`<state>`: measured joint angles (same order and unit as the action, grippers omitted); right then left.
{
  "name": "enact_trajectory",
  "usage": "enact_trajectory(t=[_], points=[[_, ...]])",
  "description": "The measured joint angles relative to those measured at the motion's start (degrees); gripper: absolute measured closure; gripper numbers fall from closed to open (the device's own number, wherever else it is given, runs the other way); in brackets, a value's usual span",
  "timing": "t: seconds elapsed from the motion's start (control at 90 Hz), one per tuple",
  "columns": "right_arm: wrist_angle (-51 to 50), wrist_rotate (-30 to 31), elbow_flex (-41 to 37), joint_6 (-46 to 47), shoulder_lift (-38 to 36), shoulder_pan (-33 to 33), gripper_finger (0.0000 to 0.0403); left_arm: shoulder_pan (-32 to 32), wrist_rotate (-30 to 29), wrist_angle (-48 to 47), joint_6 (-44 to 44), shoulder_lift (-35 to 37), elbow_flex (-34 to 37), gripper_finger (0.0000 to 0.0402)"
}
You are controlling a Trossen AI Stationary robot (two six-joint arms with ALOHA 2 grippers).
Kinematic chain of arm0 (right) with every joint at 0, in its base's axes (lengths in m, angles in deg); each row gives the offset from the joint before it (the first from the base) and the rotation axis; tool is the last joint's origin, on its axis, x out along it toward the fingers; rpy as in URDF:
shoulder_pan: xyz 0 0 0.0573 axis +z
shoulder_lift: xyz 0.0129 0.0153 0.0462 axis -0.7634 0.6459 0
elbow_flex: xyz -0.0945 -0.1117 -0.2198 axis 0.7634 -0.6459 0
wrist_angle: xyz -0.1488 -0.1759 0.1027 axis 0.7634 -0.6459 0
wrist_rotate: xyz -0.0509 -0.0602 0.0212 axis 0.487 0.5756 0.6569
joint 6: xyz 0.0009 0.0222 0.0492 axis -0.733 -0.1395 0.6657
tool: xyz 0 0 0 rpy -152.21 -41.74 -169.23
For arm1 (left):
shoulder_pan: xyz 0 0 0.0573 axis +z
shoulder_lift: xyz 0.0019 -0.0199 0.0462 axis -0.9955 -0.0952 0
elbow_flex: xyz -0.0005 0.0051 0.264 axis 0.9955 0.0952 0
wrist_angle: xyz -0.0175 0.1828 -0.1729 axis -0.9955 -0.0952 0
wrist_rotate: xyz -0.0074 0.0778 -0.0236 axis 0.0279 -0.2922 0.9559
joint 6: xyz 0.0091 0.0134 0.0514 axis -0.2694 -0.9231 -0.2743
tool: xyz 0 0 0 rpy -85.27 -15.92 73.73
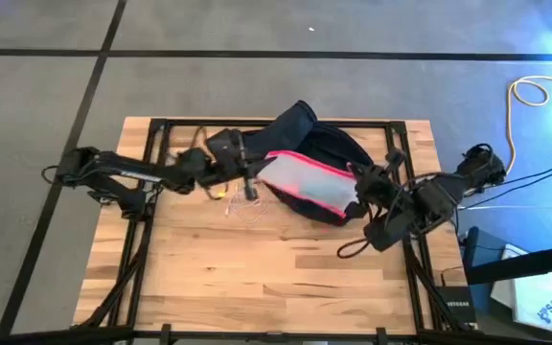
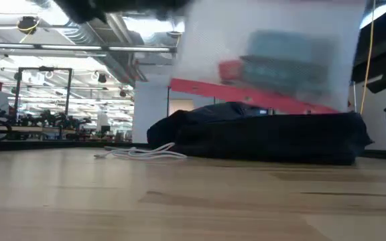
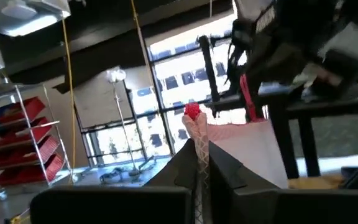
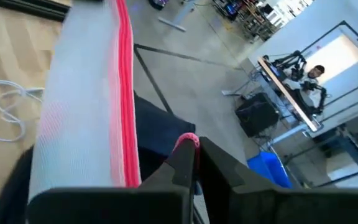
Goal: Unpack backpack
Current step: Put the transparent zip bag into the blue backpack
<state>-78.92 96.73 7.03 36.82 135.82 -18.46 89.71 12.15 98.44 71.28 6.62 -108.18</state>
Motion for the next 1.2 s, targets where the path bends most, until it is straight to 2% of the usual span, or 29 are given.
enact_trajectory(t=[0.233,0.467,0.622,0.844,0.989,1.2], points=[[0.0,-0.7,0.0,-0.4,-1.5,-2.3,0.0403,3.6,0.7,-4.8,-0.7,-9.6,-7.5,0.0401],[0.2,-9.6,-2.3,2.2,-1.3,-2.1,0.0403,4.5,-2.4,-10.9,-0.7,-11.8,-7.9,0.0401],[0.2,-12.1,-8.1,3.6,-1.3,-2.1,0.0403,4.4,-4.8,-15.4,-1.8,-11.8,-7.9,0.0401],[0.2,-14.9,-17.6,9.2,-3.4,-2.0,0.0403,4.1,-12.9,-23.1,-4.2,-11.8,-7.9,0.0401],[0.1,-17.9,-24.1,15.3,-8.0,-1.7,0.0403,4.4,-15.4,-25.0,-4.3,-11.8,-7.9,0.0401],[0.2,-18.2,-33.5,25.8,-17.4,2.1,0.0403,4.6,-15.8,-25.2,-4.5,-11.8,-7.9,0.0401]])
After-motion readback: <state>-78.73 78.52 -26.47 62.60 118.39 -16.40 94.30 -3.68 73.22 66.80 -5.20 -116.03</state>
